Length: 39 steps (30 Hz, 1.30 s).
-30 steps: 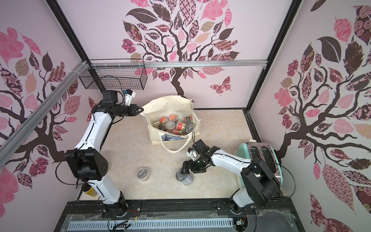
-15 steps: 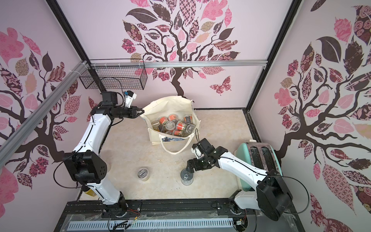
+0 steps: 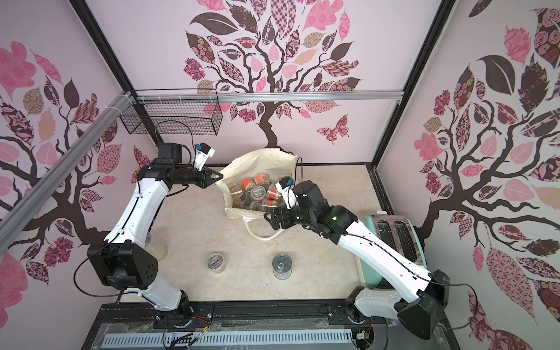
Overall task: Take out the seed jars from the canvas bag
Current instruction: Pick up the seed jar from the canvas bag.
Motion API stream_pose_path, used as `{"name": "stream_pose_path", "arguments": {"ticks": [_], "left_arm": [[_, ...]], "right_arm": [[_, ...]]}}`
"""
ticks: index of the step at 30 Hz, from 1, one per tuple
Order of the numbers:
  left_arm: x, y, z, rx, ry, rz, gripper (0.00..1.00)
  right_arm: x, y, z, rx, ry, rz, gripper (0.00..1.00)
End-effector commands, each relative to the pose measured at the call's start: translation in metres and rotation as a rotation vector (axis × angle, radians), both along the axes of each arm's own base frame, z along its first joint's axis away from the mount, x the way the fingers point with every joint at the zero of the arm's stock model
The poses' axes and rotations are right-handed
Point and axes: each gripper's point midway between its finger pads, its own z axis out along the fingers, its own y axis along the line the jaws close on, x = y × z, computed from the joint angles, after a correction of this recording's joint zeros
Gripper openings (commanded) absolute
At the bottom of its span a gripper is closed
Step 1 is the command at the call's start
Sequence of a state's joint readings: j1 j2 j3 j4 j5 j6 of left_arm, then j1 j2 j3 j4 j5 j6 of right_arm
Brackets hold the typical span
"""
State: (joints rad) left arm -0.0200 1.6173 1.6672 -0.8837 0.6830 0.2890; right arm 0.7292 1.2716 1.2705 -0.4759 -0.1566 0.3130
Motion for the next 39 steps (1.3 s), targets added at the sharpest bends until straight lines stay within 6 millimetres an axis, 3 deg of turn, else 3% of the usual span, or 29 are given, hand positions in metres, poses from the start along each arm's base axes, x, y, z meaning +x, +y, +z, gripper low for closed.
{"name": "stream_pose_path", "arguments": {"ticks": [1, 7, 10, 19, 28, 33, 36, 39], "left_arm": [[-0.022, -0.007, -0.004, -0.001, 0.033, -0.059, 0.0], [-0.037, -0.015, -0.018, -0.003, 0.073, -0.104, 0.0], [-0.042, -0.018, -0.021, 0.004, 0.086, -0.119, 0.0], [-0.049, -0.024, -0.019, -0.043, 0.112, -0.139, 0.0], [-0.069, -0.033, -0.022, -0.092, 0.126, -0.212, 0.0], [-0.073, -0.03, -0.026, -0.064, 0.12, -0.213, 0.0], [-0.075, -0.031, -0.028, -0.062, 0.126, -0.222, 0.0], [-0.076, -0.03, -0.027, -0.055, 0.123, -0.216, 0.0]], "right_arm": [[0.037, -0.003, -0.009, -0.044, -0.012, -0.161, 0.87], [0.076, 0.012, -0.043, -0.203, -0.029, -0.275, 0.88], [0.089, 0.002, -0.064, -0.258, 0.038, -0.412, 0.93], [0.101, 0.017, -0.101, -0.109, 0.189, -0.576, 0.95], [0.1, 0.018, -0.135, -0.054, 0.304, -0.676, 0.94], [0.09, 0.033, -0.15, -0.036, 0.366, -0.591, 0.94], [0.08, 0.032, -0.171, -0.117, 0.391, -0.529, 0.95], [0.075, 0.015, -0.184, -0.241, 0.371, -0.529, 0.97]]}}
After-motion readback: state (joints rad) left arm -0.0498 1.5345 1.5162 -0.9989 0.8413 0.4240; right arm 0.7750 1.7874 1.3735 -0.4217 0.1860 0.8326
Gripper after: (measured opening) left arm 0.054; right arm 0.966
